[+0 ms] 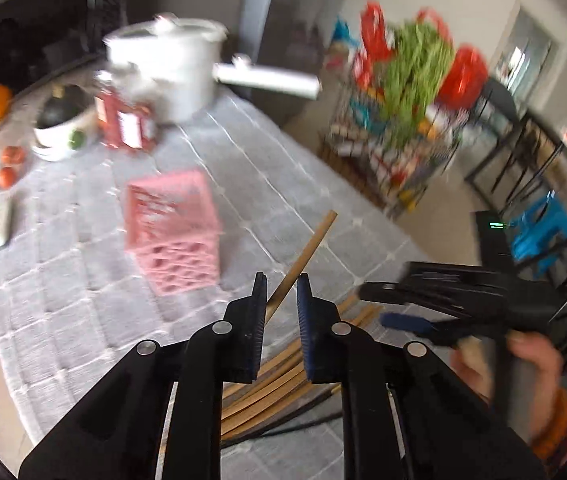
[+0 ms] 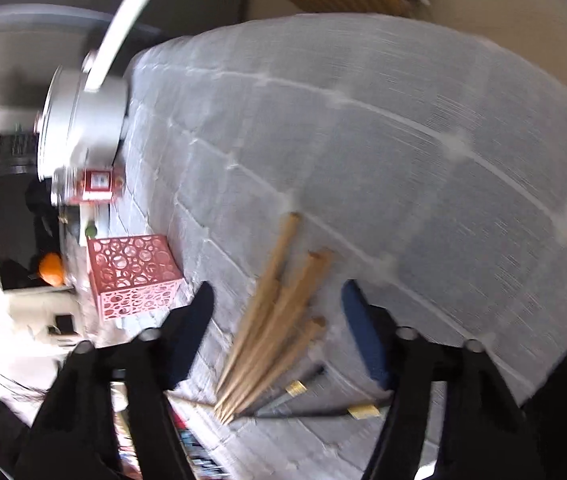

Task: Organize utensils
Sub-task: 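Grasp a wooden chopstick with the left tool while the right tool grasps another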

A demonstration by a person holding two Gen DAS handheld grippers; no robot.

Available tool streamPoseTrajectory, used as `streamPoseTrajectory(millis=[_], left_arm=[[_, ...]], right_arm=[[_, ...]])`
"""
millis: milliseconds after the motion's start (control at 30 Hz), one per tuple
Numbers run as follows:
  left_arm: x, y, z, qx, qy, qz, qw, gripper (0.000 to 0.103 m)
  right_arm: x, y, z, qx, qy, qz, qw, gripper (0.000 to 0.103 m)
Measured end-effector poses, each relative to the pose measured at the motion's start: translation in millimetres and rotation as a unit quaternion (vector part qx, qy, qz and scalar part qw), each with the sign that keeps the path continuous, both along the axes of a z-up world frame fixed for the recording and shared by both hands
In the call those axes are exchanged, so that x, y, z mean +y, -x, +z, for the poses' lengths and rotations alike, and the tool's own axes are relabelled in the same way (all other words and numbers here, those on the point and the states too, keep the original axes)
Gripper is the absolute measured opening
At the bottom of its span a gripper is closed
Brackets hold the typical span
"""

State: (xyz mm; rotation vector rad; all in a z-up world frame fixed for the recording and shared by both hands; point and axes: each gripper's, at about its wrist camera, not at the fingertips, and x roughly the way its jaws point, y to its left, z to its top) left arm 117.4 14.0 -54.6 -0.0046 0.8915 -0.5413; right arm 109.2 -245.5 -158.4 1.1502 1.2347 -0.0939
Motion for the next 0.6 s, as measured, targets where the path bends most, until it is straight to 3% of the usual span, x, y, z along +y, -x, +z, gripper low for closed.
streamPoseTrajectory(millis=[133,200,333,433,467,500,600], left_arm=[[23,15,16,-0.028,0.017,0.013,0.9994,0.012],[33,19,22,-0.035,0.020,0.015,0.9990,0.011],[53,19,26,-0.032,0.034,0.025,0.9986,0.010],[67,20,26,-0.034,0.036,0.035,0.9981,0.009],[71,20,27,-0.034,0.038,0.038,0.9980,0.009],[75,20,28,-0.035,0.039,0.042,0.9978,0.009],[84,20,30,-0.035,0.045,0.051,0.9970,0.008]], right_arm=[[14,-24,2,0.015,0.078,0.022,0.997,0.048],[17,-34,-5,0.030,0.085,0.029,0.995,0.042],[25,-53,-9,0.044,0.109,0.035,0.992,0.042],[37,-70,-5,0.054,0.161,0.068,0.983,0.040],[41,-72,-4,0.059,0.177,0.073,0.980,0.032],[45,-74,-4,0.059,0.195,0.077,0.976,0.013],[41,-70,-7,0.032,0.172,0.060,0.983,0.012]])
